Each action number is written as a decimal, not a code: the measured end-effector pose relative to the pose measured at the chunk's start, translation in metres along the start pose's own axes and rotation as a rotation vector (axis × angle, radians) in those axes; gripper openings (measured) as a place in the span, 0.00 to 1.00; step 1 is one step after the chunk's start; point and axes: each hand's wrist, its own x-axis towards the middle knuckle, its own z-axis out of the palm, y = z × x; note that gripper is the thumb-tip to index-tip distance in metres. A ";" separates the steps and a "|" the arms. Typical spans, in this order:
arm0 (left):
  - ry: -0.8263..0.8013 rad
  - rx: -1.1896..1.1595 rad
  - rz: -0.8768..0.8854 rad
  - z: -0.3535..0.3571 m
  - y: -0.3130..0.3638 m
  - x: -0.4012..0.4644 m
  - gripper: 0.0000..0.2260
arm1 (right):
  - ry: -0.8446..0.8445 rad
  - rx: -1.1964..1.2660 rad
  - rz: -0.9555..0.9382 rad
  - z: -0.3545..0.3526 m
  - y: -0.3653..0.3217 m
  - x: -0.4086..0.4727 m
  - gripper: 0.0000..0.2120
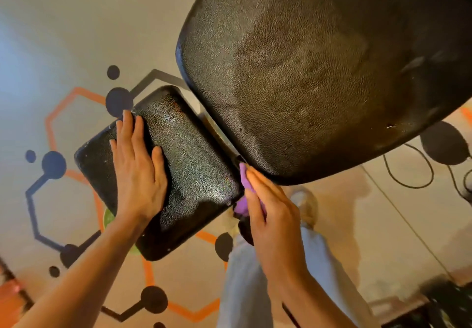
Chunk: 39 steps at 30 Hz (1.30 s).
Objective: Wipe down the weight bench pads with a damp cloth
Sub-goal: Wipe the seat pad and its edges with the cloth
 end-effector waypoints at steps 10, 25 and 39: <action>-0.058 -0.062 0.068 -0.005 -0.008 0.001 0.27 | 0.207 -0.326 -0.292 0.066 0.002 0.015 0.16; -0.113 0.045 0.266 -0.019 -0.063 -0.037 0.28 | 0.349 -0.554 0.032 0.129 -0.032 0.000 0.23; -0.023 0.019 0.295 -0.015 -0.065 -0.039 0.27 | 0.211 -0.677 -0.130 0.165 -0.043 -0.055 0.26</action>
